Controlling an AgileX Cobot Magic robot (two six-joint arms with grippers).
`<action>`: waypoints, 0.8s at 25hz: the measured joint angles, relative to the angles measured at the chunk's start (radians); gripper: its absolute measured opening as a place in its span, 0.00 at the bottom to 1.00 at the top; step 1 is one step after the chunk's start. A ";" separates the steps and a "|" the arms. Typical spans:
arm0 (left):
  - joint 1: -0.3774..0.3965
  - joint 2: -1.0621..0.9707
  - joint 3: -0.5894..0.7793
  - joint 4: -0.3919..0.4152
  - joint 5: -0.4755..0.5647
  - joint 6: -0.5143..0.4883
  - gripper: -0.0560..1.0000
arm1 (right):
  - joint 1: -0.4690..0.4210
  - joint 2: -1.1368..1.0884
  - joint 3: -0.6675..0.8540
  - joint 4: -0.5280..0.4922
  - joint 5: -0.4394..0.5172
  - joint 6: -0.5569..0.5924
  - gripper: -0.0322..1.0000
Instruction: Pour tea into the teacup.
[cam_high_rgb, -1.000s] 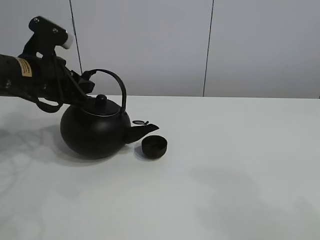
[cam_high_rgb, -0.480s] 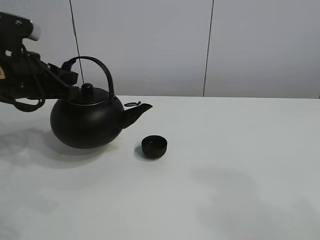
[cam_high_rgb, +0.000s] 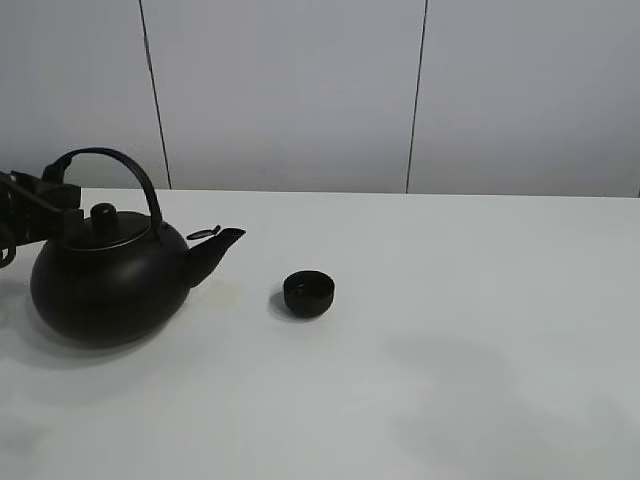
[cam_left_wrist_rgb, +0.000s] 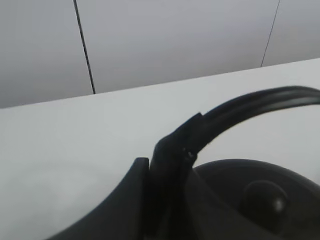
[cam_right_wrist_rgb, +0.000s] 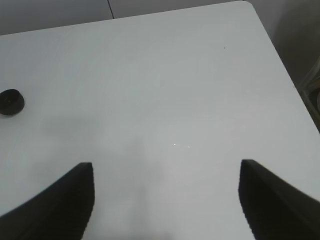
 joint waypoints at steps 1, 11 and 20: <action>0.003 0.000 0.008 -0.001 0.000 0.000 0.16 | 0.000 0.000 0.000 0.000 0.000 0.000 0.56; 0.005 0.000 0.057 -0.017 -0.021 -0.003 0.16 | 0.000 0.000 0.000 0.000 0.000 0.000 0.56; 0.005 -0.012 0.094 -0.019 -0.040 -0.004 0.16 | 0.000 0.000 0.000 0.000 0.000 0.000 0.56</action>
